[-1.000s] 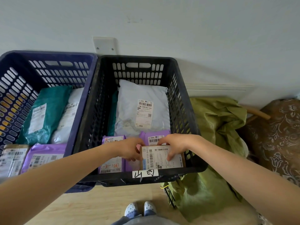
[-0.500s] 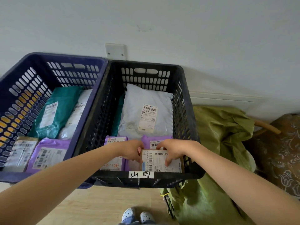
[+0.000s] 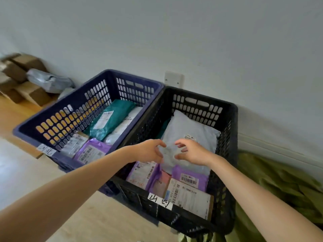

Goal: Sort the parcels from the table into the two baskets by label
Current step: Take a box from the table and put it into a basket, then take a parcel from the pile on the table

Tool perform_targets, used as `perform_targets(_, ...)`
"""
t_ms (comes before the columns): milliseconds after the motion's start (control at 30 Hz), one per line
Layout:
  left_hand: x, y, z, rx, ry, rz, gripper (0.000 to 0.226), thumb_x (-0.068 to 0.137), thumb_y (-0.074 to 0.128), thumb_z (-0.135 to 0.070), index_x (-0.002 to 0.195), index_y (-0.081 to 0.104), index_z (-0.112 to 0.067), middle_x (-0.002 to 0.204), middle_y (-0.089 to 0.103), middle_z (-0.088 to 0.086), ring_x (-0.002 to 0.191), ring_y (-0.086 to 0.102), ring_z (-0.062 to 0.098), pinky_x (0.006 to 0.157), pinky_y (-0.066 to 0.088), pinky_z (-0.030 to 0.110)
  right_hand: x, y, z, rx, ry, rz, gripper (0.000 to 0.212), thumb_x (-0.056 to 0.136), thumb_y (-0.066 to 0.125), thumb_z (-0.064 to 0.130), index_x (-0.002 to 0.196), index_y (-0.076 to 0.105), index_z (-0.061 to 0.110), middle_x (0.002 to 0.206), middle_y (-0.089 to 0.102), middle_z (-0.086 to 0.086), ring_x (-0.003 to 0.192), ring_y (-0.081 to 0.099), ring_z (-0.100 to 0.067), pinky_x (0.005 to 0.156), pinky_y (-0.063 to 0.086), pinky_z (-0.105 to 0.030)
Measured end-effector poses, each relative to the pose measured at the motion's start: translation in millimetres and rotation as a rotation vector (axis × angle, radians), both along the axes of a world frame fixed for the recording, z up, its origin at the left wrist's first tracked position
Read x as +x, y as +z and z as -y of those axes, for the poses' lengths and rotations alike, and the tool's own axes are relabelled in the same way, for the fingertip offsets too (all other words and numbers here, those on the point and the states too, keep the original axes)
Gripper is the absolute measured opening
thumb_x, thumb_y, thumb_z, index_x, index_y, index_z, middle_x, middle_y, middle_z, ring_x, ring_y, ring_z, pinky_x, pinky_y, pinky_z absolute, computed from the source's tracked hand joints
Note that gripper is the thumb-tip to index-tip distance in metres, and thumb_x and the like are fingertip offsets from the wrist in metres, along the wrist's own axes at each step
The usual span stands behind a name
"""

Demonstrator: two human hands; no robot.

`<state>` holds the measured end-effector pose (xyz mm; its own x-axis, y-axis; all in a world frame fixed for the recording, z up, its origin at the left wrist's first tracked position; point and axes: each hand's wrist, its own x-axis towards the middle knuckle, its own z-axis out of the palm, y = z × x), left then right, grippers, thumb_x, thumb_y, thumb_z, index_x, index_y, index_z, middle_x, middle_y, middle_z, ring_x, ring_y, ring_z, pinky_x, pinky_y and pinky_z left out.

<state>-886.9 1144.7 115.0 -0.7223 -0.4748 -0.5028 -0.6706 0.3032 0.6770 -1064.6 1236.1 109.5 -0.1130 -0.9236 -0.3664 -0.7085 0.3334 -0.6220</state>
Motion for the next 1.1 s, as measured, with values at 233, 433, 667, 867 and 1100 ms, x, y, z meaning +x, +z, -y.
perform_targets(233,67.3,49.7,38.9,-0.125,0.363,-0.265,0.051,0.088,0.069,-0.012,0.134,0.047,-0.017,0.107,0.067,0.0,0.087,0.064,0.012,0.083,0.053,0.029,47.9,22.2,65.4,-0.248,-0.016,0.128,0.045,0.092,0.064,0.017,0.135,0.05,0.02,0.135,0.051,-0.008,0.114,0.057,-0.02,0.092,0.047,-0.03)
perform_targets(433,161.6,70.7,75.5,-0.17,0.653,-0.413,0.04,0.091,0.064,-0.007,0.128,0.053,-0.016,0.111,0.067,0.005,0.088,0.064,0.016,0.075,0.056,0.024,123.0,38.6,122.3,-0.385,0.035,0.14,0.042,0.096,0.056,0.014,0.137,0.047,0.018,0.135,0.05,-0.004,0.111,0.057,-0.016,0.089,0.046,-0.029)
perform_targets(667,289.8,76.8,137.4,-0.193,0.81,-0.515,0.034,0.091,0.063,-0.007,0.123,0.056,-0.017,0.111,0.068,0.005,0.096,0.065,0.02,0.085,0.056,0.032,242.0,45.1,202.5,-0.462,0.009,0.168,0.041,0.096,0.055,0.01,0.135,0.049,0.017,0.131,0.052,-0.003,0.104,0.056,-0.013,0.075,0.047,-0.017)
perform_targets(867,396.4,71.5,201.5,-0.136,0.823,-0.498,0.033,0.091,0.063,-0.007,0.123,0.057,-0.016,0.106,0.067,0.003,0.1,0.063,0.02,0.083,0.053,0.031,339.7,44.6,263.3,-0.428,-0.088,0.217,0.039,0.095,0.056,0.009,0.133,0.05,0.014,0.128,0.053,-0.007,0.103,0.058,-0.017,0.082,0.047,-0.025)
perform_targets(1100,475.6,53.0,271.4,-0.117,0.808,-0.452,0.033,0.092,0.063,-0.009,0.122,0.057,-0.02,0.112,0.065,0.003,0.104,0.063,0.019,0.083,0.053,0.029,420.6,37.1,325.0,-0.396,-0.21,0.241,0.038,0.093,0.058,0.01,0.13,0.053,0.014,0.124,0.058,-0.006,0.11,0.056,-0.019,0.098,0.049,-0.04)
